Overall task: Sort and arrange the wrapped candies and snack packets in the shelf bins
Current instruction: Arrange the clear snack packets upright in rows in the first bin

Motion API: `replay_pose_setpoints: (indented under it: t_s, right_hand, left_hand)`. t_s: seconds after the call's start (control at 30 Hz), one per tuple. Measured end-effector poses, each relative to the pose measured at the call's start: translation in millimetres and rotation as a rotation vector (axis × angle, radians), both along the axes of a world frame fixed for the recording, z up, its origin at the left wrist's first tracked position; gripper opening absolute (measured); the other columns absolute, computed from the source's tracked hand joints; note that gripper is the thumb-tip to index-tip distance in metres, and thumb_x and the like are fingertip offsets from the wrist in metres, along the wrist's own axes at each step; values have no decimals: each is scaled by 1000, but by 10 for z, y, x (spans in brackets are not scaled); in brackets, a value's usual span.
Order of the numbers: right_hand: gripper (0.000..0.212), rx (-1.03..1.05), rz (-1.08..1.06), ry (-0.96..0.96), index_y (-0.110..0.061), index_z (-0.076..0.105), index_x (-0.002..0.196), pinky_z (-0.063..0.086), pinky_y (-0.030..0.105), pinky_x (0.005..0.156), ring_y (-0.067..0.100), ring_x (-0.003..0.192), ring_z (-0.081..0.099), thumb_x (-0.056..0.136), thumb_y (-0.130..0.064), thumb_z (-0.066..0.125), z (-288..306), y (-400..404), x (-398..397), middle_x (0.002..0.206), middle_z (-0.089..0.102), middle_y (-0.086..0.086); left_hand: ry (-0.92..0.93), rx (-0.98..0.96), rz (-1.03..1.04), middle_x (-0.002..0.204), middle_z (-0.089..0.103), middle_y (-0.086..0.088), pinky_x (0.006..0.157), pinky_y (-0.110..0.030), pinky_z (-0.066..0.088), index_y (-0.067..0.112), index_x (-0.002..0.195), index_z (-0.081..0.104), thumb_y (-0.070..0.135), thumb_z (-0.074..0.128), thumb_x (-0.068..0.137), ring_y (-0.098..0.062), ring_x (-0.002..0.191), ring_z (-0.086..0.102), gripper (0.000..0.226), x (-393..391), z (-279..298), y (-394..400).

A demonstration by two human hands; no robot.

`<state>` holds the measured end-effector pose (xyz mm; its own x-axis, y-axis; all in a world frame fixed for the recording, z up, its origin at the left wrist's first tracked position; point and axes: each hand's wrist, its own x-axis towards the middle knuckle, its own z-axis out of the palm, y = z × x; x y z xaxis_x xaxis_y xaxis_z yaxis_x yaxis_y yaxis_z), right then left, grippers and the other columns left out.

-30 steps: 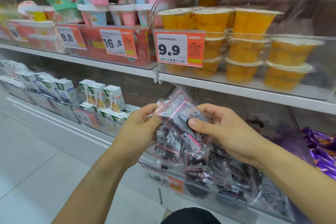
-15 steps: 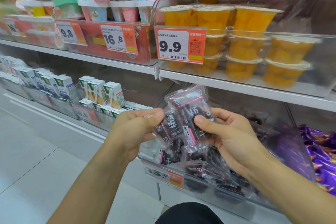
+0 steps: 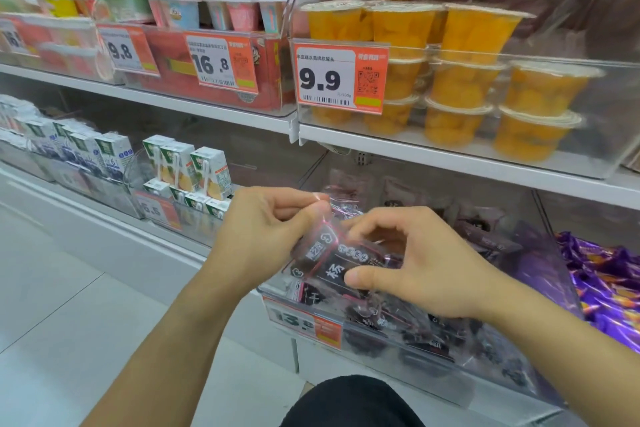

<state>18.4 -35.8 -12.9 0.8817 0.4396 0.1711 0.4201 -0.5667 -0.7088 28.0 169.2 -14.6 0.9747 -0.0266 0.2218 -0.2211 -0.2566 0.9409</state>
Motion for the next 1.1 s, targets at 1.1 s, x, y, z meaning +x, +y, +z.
replay_pose_setpoints:
  t_s: [1.1]
  right_hand:
    - [73,12,-171,0,-36,59,108,51,23,72,-6,79,61,46,-51,96,-413,311,467,92,65,-18]
  left_hand:
    - [-193,750,-84,103,58,12,87,-27,44,33,122,61,30,89,68,-6,93,52,61,296,-203,222]
